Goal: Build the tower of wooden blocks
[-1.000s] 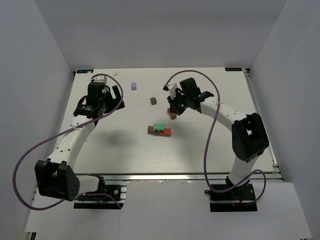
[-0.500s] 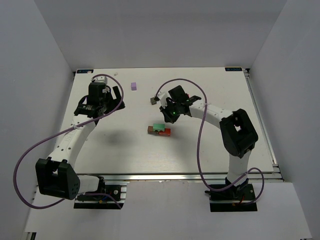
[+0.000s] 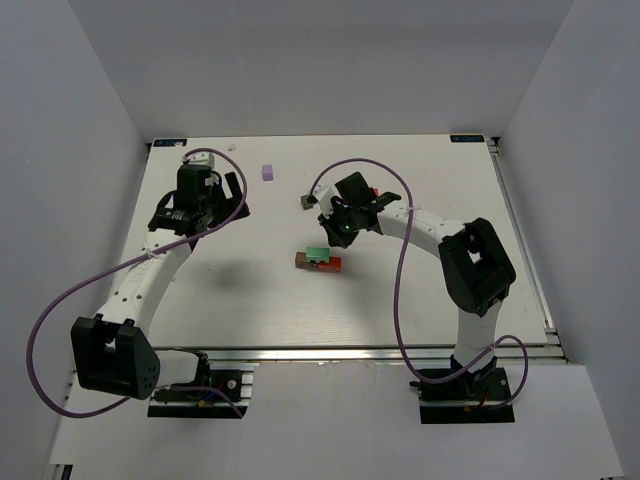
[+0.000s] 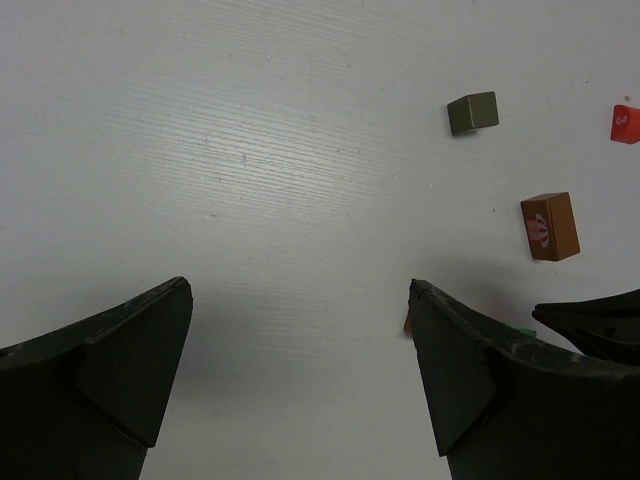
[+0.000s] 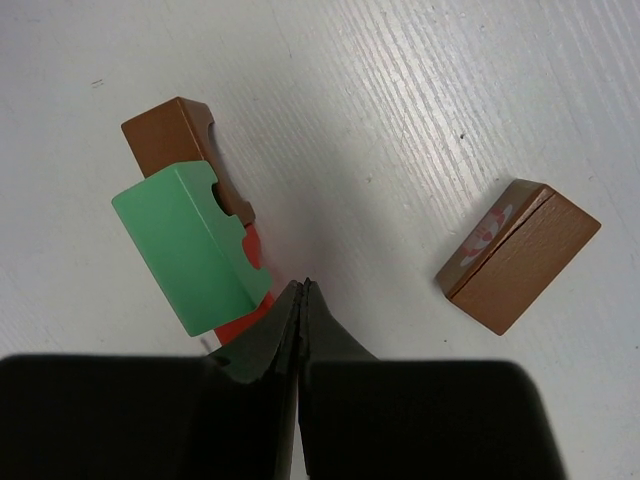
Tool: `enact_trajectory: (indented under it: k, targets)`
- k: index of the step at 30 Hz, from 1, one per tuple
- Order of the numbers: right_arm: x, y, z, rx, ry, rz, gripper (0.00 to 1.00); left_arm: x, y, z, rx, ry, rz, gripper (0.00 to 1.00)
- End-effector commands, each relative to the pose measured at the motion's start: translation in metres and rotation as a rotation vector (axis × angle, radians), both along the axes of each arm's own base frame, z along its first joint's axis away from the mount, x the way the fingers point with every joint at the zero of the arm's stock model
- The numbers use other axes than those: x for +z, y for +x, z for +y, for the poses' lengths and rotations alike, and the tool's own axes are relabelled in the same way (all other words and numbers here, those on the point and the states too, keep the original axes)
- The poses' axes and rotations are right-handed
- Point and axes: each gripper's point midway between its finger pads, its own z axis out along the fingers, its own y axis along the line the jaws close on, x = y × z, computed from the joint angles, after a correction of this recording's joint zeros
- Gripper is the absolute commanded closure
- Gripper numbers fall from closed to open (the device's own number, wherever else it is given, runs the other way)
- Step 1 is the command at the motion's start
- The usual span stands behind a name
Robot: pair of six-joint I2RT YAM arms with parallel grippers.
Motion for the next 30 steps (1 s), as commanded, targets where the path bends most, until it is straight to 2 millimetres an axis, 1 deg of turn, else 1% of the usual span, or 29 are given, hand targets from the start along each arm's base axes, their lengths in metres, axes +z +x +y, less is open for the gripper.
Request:
enact_trajectory:
  k: [1, 11, 30]
  targets:
    - [0.016, 0.003, 0.010, 0.033, 0.032, -0.023, 1.00, 0.012, 0.001, 0.002, 0.008, 0.005, -0.024, 0.02]
    - [0.019, -0.004, 0.012, 0.069, 0.044, -0.019, 1.00, 0.011, 0.001, 0.003, 0.012, 0.010, -0.022, 0.02]
    - [0.023, -0.009, 0.013, 0.088, 0.046, -0.019, 1.00, 0.013, 0.000, 0.004, 0.013, 0.010, -0.027, 0.02]
